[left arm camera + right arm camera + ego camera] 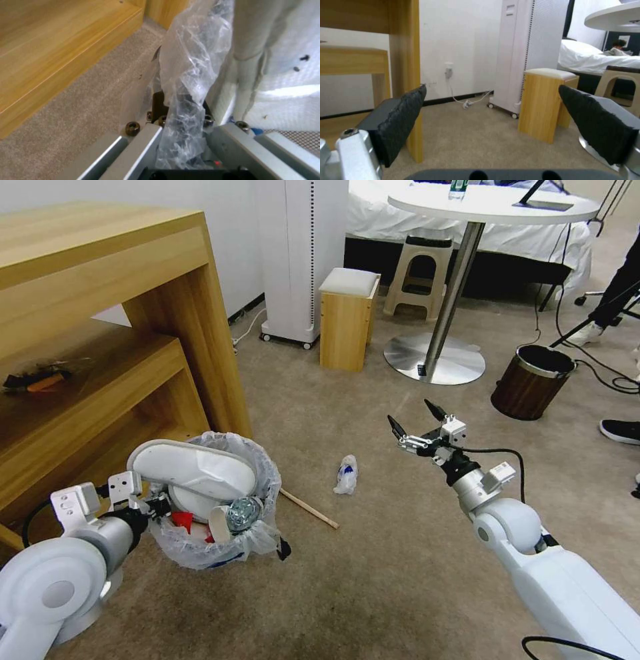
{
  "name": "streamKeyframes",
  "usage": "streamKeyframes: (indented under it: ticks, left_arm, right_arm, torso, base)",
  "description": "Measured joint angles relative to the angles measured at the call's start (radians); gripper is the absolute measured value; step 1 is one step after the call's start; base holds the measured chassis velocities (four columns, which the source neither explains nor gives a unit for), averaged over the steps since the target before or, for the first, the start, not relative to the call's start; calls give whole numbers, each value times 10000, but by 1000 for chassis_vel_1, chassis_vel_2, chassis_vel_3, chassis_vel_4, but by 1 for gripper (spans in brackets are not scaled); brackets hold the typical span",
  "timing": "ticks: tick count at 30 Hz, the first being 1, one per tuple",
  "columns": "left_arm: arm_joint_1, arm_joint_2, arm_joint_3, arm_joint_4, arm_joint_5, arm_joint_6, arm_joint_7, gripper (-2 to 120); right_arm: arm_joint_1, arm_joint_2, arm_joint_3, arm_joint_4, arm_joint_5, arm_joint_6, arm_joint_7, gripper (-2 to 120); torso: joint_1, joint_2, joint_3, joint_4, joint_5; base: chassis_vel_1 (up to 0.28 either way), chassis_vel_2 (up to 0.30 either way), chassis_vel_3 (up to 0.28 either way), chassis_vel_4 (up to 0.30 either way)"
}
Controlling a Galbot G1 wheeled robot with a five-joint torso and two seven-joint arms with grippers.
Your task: Pick up the trash bin and place the garbage on the floor into it.
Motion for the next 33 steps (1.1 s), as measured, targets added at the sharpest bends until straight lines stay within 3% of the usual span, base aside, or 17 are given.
streamKeyframes:
  ticks: [18, 24, 33]
  left_arm:
    - [-270, 53, 130, 238, -40, 0, 127, 0]
    - [-332, 3, 243, 295, -43, 0, 158, 0]
    - [-356, 4, 244, 312, -44, 0, 190, 0]
  right_arm:
    - [195, 107, -265, -373, -32, 187, -184, 100]
    - [210, 174, -322, -488, -8, 221, -234, 100]
    - [244, 261, -439, -674, -58, 168, -351, 100]
  torso:
    - [-1, 0, 0, 6, -6]
    - [0, 0, 0, -4, 3]
    - [-1, -1, 0, 1, 1]
  base:
    - [73, 72, -72, -68]
    - [9, 7, 1, 0]
    - [0, 0, 0, 0]
